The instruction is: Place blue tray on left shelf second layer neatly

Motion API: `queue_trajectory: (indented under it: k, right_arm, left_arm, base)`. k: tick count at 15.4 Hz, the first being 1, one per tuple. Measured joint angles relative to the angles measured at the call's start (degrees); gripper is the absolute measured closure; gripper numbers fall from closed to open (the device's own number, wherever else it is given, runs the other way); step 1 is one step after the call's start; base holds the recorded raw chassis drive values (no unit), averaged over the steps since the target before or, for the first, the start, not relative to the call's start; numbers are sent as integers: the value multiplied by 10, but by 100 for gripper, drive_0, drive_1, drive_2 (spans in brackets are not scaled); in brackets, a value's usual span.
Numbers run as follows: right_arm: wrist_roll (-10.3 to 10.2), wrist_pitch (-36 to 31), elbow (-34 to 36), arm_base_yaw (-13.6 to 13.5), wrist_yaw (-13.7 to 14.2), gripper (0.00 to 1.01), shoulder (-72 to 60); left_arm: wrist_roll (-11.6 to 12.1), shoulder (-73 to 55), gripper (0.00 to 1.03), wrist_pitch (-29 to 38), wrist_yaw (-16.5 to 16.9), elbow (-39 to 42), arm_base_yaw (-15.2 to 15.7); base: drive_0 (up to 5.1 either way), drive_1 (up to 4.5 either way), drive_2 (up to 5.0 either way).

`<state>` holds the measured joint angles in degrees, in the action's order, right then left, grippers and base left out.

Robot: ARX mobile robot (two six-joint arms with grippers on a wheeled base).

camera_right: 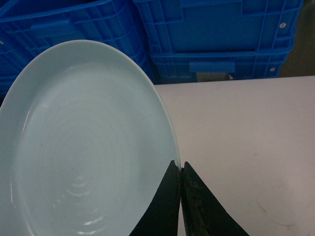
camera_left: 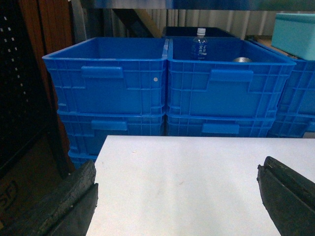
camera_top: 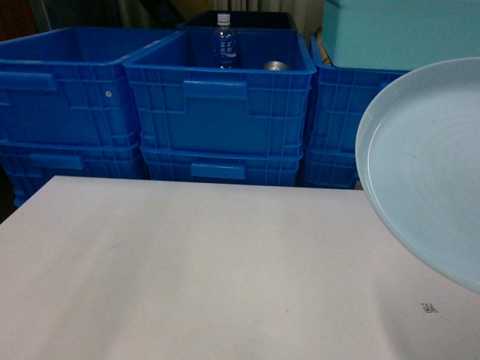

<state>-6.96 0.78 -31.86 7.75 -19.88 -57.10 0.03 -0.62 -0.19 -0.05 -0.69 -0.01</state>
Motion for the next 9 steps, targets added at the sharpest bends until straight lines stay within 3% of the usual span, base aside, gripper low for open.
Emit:
queue_trajectory:
  k: [3, 5, 9]
  right_arm:
    - [0, -39, 38, -14, 61, 99, 61]
    - [2, -40, 65, -15, 75, 99, 101]
    - [92, -83, 115, 12, 81, 99, 142]
  left_arm:
    - [0, 0, 5, 0, 0, 0, 0]
    - [0, 0, 5, 0, 0, 0, 0]
    - [0, 0, 5, 0, 0, 0, 0]
  base:
    - [0, 0, 0]
    - [0, 0, 0]
    - [0, 0, 0]
